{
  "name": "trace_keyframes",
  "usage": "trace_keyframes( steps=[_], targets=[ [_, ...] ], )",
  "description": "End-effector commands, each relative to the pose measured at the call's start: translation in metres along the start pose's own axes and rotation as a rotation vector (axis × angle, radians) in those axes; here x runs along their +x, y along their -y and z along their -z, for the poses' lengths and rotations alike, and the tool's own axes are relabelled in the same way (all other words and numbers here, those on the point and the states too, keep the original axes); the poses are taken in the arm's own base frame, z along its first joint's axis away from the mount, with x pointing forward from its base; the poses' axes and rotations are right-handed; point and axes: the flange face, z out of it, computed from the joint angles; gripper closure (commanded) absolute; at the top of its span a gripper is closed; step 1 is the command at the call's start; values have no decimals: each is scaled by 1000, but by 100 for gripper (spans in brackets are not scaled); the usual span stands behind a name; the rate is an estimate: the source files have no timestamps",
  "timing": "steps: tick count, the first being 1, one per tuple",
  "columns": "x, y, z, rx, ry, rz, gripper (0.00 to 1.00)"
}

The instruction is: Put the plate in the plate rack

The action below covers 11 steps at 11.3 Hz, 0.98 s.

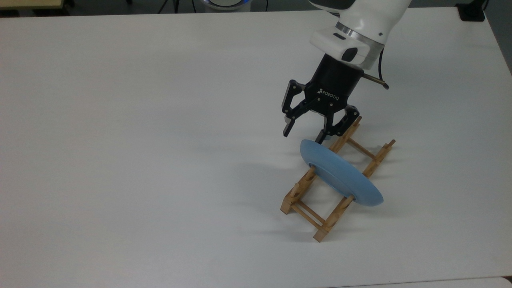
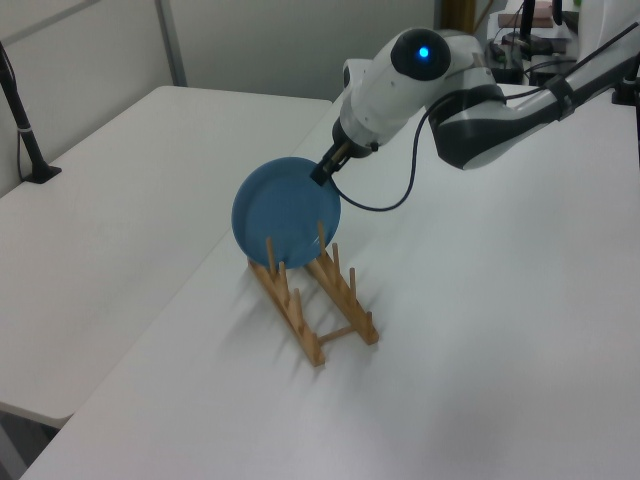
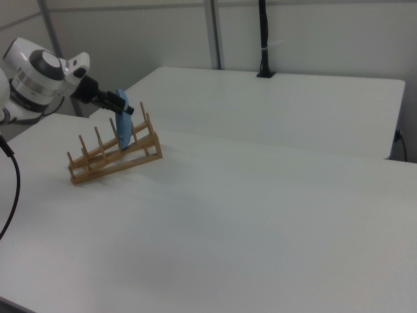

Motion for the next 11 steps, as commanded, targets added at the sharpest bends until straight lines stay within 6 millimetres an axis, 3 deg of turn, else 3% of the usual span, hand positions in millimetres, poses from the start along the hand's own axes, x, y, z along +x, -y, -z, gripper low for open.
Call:
trace_keyframes(
  steps=[1,4,7,11],
  targets=[
    [20,-17,31,69,28,-114,9],
    [31,-35,52,117,88,-144,0],
    [38,-67,64,145,212,-86,0],
    [41,-167,75,236,485,102,0]
  ],
)
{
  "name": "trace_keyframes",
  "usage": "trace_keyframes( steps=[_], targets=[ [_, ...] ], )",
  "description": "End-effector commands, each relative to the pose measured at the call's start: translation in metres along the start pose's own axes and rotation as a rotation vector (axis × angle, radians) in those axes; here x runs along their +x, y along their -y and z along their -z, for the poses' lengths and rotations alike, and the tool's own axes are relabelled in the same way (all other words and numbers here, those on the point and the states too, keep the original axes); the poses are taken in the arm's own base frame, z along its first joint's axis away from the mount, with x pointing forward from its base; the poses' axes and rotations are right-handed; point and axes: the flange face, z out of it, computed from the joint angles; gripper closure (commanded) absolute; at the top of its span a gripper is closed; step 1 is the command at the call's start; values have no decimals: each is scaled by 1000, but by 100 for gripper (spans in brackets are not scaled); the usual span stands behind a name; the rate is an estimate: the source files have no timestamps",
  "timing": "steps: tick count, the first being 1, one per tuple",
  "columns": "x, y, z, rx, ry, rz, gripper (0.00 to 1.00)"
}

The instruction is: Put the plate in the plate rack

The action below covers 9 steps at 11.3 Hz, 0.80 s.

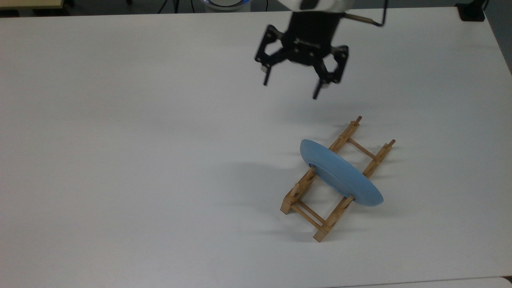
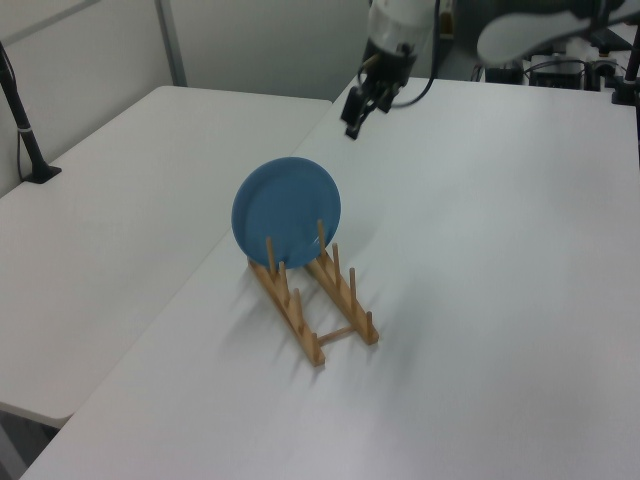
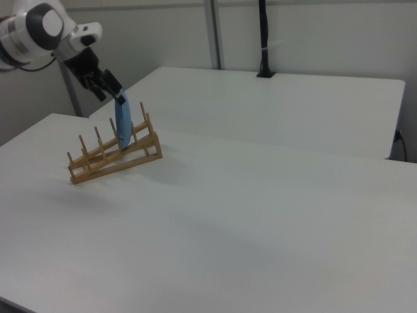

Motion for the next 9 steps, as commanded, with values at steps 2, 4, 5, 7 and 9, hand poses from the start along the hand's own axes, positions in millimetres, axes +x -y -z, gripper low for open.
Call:
trace_keyframes(
  steps=[2,4,5,7,9],
  targets=[
    [-12,-107,25,66,236,159,0],
    [-13,-155,35,97,272,128,0],
    [-14,-181,40,120,280,88,0],
    [-16,-214,40,134,301,31,0],
    [-23,-220,34,114,359,32,0]
  ],
)
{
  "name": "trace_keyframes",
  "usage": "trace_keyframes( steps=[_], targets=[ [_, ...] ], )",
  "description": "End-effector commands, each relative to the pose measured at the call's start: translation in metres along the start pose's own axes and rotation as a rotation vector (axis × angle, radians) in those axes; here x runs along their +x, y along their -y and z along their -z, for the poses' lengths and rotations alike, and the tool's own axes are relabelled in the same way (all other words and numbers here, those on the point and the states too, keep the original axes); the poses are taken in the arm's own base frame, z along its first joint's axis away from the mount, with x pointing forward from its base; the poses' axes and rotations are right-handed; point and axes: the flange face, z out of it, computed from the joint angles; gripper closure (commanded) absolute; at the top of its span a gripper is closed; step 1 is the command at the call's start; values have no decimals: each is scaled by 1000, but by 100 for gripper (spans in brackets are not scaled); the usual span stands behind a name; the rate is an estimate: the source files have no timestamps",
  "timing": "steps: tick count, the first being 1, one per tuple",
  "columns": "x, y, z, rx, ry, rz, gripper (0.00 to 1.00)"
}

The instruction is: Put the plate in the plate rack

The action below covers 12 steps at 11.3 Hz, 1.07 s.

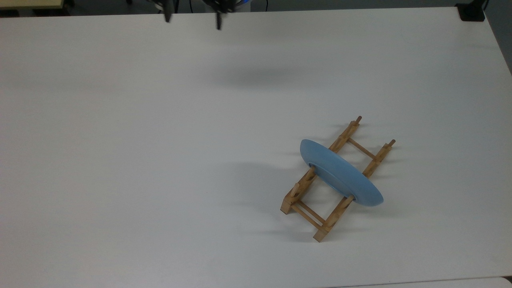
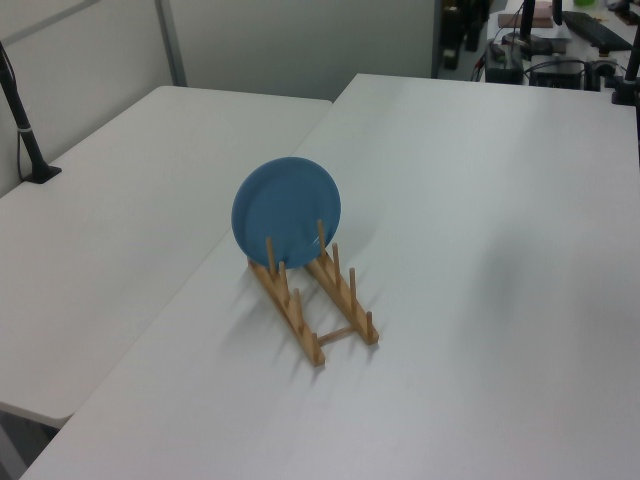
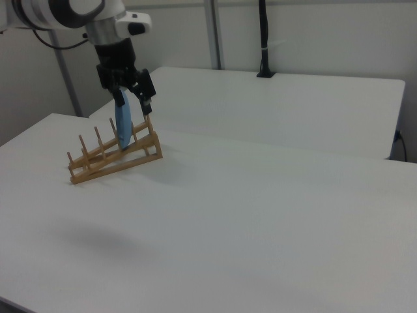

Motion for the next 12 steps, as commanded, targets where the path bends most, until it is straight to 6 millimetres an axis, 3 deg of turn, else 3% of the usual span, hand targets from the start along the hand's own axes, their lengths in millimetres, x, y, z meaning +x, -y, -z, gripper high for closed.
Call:
trace_keyframes(
  steps=[1,7,12],
  targets=[
    [-19,-16,-16,5,87,0,0],
    [-21,-41,-21,6,103,24,0],
    [-20,-34,-25,5,106,35,0]
  ],
)
